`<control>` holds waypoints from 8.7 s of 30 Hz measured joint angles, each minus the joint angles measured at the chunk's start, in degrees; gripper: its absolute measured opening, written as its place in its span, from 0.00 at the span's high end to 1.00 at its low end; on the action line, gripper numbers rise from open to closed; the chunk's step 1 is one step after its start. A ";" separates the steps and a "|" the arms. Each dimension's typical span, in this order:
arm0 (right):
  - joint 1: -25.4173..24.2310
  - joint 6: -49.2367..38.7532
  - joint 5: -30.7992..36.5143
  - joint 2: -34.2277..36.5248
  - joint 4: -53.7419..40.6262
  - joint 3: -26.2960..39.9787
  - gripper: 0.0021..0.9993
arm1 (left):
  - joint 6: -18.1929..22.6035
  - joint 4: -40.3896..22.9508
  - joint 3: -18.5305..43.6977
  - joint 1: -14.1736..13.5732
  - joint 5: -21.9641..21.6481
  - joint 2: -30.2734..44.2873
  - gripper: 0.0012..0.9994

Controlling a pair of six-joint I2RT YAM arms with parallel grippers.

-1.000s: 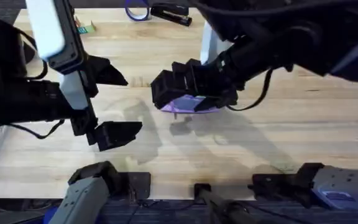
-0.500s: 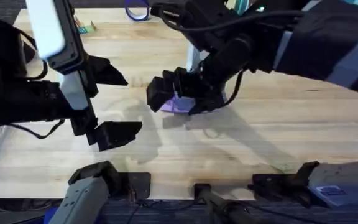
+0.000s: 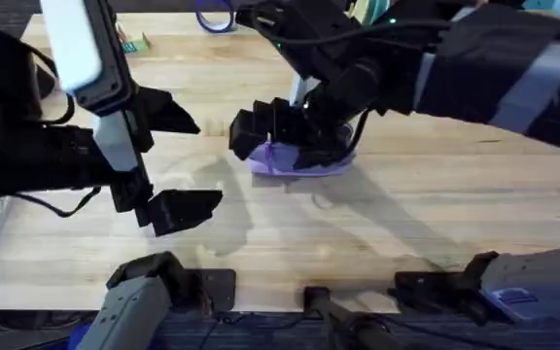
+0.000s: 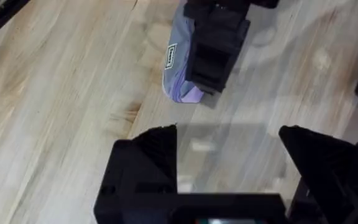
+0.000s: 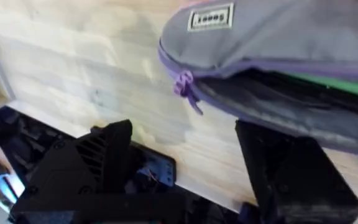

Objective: Unzip the bag, pick up the pens from the table one at a time and place them inside, then zip the bag closed.

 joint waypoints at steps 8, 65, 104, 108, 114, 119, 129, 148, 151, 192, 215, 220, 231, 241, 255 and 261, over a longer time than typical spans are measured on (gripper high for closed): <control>0.00 2.21 1.08 3.32 3.10 0.00 0.00 | 0.00 0.00 0.00 -0.02 0.00 0.00 0.01; 0.07 12.28 3.87 4.40 5.26 -0.42 0.97 | 0.16 0.00 0.00 -1.53 0.00 0.00 0.01; 0.00 2.21 4.75 -2.88 7.42 1.33 0.97 | 0.15 0.00 0.00 -1.53 0.00 0.00 0.01; 0.00 2.03 4.75 -2.88 7.42 1.33 0.97 | 0.17 0.00 0.00 -1.53 0.00 0.00 0.01; 0.00 2.03 4.75 -2.88 7.44 1.33 0.97 | 0.15 0.00 0.00 -1.53 0.02 0.00 0.01; 0.00 2.03 4.75 -2.88 7.44 1.33 0.97 | 0.17 0.00 0.00 -1.53 0.02 0.01 0.01; 0.00 1.38 4.75 -2.88 7.40 1.33 0.97 | 0.17 0.87 0.00 -1.53 0.13 6.34 0.00; 0.00 1.16 4.75 -2.88 7.40 1.33 0.97 | 9.79 6.90 0.00 -1.53 7.25 25.84 0.01; 0.00 1.16 4.75 -2.88 7.40 1.33 0.97 | 12.38 8.05 0.00 -1.53 8.48 28.31 0.00; 0.00 0.90 4.73 -2.88 7.05 1.33 0.97 | 11.65 25.07 0.02 -13.31 15.47 47.21 0.03; -0.19 0.74 4.73 -2.88 6.95 1.33 0.97 | 11.04 25.27 0.02 -13.42 15.61 47.21 0.96; -1.31 0.74 4.70 -2.88 5.44 1.37 0.97 | 11.04 25.27 0.00 -13.42 15.65 47.21 0.96; -6.97 0.74 4.39 -2.88 4.96 1.42 0.97 | 11.04 25.31 0.02 -13.42 15.74 47.21 0.96; -16.38 -0.02 4.24 -2.88 2.30 1.44 0.97 | 11.04 25.33 0.02 -13.42 15.85 47.21 0.96; -33.73 -1.70 4.53 -5.14 1.35 1.49 0.97 | 11.04 25.33 0.02 -13.42 15.85 47.21 0.96; -36.02 -5.84 4.70 -8.42 2.49 1.51 0.97 | 11.04 25.33 0.02 -13.42 15.85 47.21 0.96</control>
